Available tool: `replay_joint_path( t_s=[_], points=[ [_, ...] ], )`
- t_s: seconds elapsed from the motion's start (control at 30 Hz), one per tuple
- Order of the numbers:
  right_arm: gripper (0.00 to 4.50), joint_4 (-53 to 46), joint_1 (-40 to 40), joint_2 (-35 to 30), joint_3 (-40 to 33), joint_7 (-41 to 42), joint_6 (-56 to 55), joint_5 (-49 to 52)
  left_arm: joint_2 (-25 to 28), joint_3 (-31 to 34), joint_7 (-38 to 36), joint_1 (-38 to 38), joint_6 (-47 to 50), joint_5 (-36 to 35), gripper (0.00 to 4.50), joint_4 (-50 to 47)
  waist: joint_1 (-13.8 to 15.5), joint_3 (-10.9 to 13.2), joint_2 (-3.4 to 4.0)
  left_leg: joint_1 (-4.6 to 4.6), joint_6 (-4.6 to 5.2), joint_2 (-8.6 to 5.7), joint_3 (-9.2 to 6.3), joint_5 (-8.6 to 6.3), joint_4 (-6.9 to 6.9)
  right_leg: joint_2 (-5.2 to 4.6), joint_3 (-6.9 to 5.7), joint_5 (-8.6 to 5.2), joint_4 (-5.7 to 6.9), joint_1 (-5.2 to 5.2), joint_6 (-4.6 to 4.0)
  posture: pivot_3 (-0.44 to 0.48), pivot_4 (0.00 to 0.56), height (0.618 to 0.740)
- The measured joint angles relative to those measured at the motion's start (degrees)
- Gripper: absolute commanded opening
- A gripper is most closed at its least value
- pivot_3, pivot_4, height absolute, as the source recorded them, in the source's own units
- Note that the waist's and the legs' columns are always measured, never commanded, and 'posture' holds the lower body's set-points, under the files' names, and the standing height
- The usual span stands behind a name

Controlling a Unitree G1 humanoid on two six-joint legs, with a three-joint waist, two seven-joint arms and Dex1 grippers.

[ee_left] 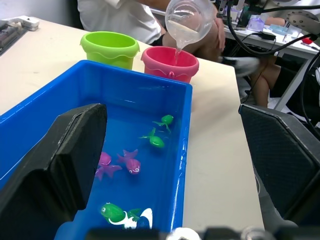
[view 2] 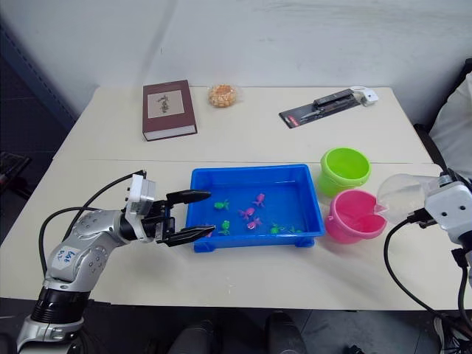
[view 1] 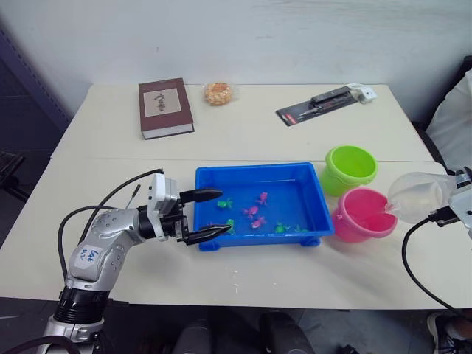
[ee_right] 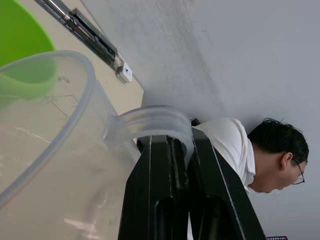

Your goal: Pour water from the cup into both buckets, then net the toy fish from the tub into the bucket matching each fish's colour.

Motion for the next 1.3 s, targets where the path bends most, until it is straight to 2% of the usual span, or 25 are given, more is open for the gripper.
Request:
replay_joint_path(
  t_s=[0.37,0.5,0.6,0.7,0.87,1.03,1.17,1.3],
  points=[
    [0.06,1.8,-0.9,0.3,0.0,-1.1,-1.5,-1.3,-0.1,0.0,0.1,0.0,-0.3,0.2,4.50,0.0,0.0,0.0,0.00,0.00,0.00,0.00,0.01,0.00,0.01,0.00,0.00,0.00,0.01,0.00,0.00,0.000,0.150,0.740],
    [0.06,2.0,-2.7,1.3,0.0,-0.6,-0.3,1.2,-0.3,0.0,0.6,0.0,-0.4,0.3,4.50,0.0,0.0,0.0,-0.02,0.01,0.00,0.01,0.00,0.00,0.03,0.01,0.00,0.00,0.02,0.00,0.00,0.000,0.150,0.740],
    [0.06,2.0,-5.6,4.6,0.0,1.3,6.5,8.5,-0.8,0.2,1.3,0.0,-0.4,0.2,4.50,0.0,-0.1,0.0,-0.07,0.00,0.00,0.03,0.00,0.00,0.07,0.01,0.00,0.00,0.05,0.00,0.01,0.000,0.150,0.740],
    [0.06,1.9,-9.1,5.2,-0.8,1.5,14.4,13.9,-1.3,1.1,2.4,0.0,-0.2,-0.1,4.50,0.0,-0.1,0.0,-0.05,-0.02,0.01,0.02,0.00,0.00,0.09,-0.04,-0.01,0.01,0.07,-0.01,0.01,0.000,0.150,0.740],
    [0.06,1.6,-20.9,-0.9,-1.3,0.0,34.6,16.7,-2.4,2.1,5.3,-0.5,-0.1,-0.2,4.50,0.2,-0.1,0.0,-0.04,-0.05,0.03,0.02,-0.03,0.01,0.11,-0.05,-0.02,0.02,0.07,-0.04,0.03,0.000,0.150,0.740],
    [0.06,4.1,-30.0,-3.8,3.2,0.5,42.7,18.1,-4.3,2.5,8.1,-2.3,-0.4,0.0,4.50,1.0,-0.1,0.0,-0.06,-0.13,0.03,0.02,-0.07,0.01,0.11,-0.05,-0.06,0.02,0.01,-0.05,0.03,0.000,0.150,0.740],
    [0.06,10.2,-33.8,-4.2,9.0,0.5,41.6,16.7,-5.4,3.4,10.8,-4.0,-1.3,1.0,4.50,2.3,0.0,0.0,-0.06,-0.42,0.09,-0.06,-0.05,0.04,0.20,-0.13,-0.06,0.06,0.04,-0.34,0.11,0.000,0.150,0.740],
    [0.06,15.5,-35.6,-5.1,14.1,-0.1,37.7,13.3,-5.6,3.5,12.0,-4.1,-1.8,1.9,4.50,3.1,0.0,0.0,-0.05,-1.30,0.14,-0.19,-0.02,0.16,0.47,-0.21,-0.02,0.13,0.57,-1.22,0.24,0.000,0.150,0.740]
  ],
)
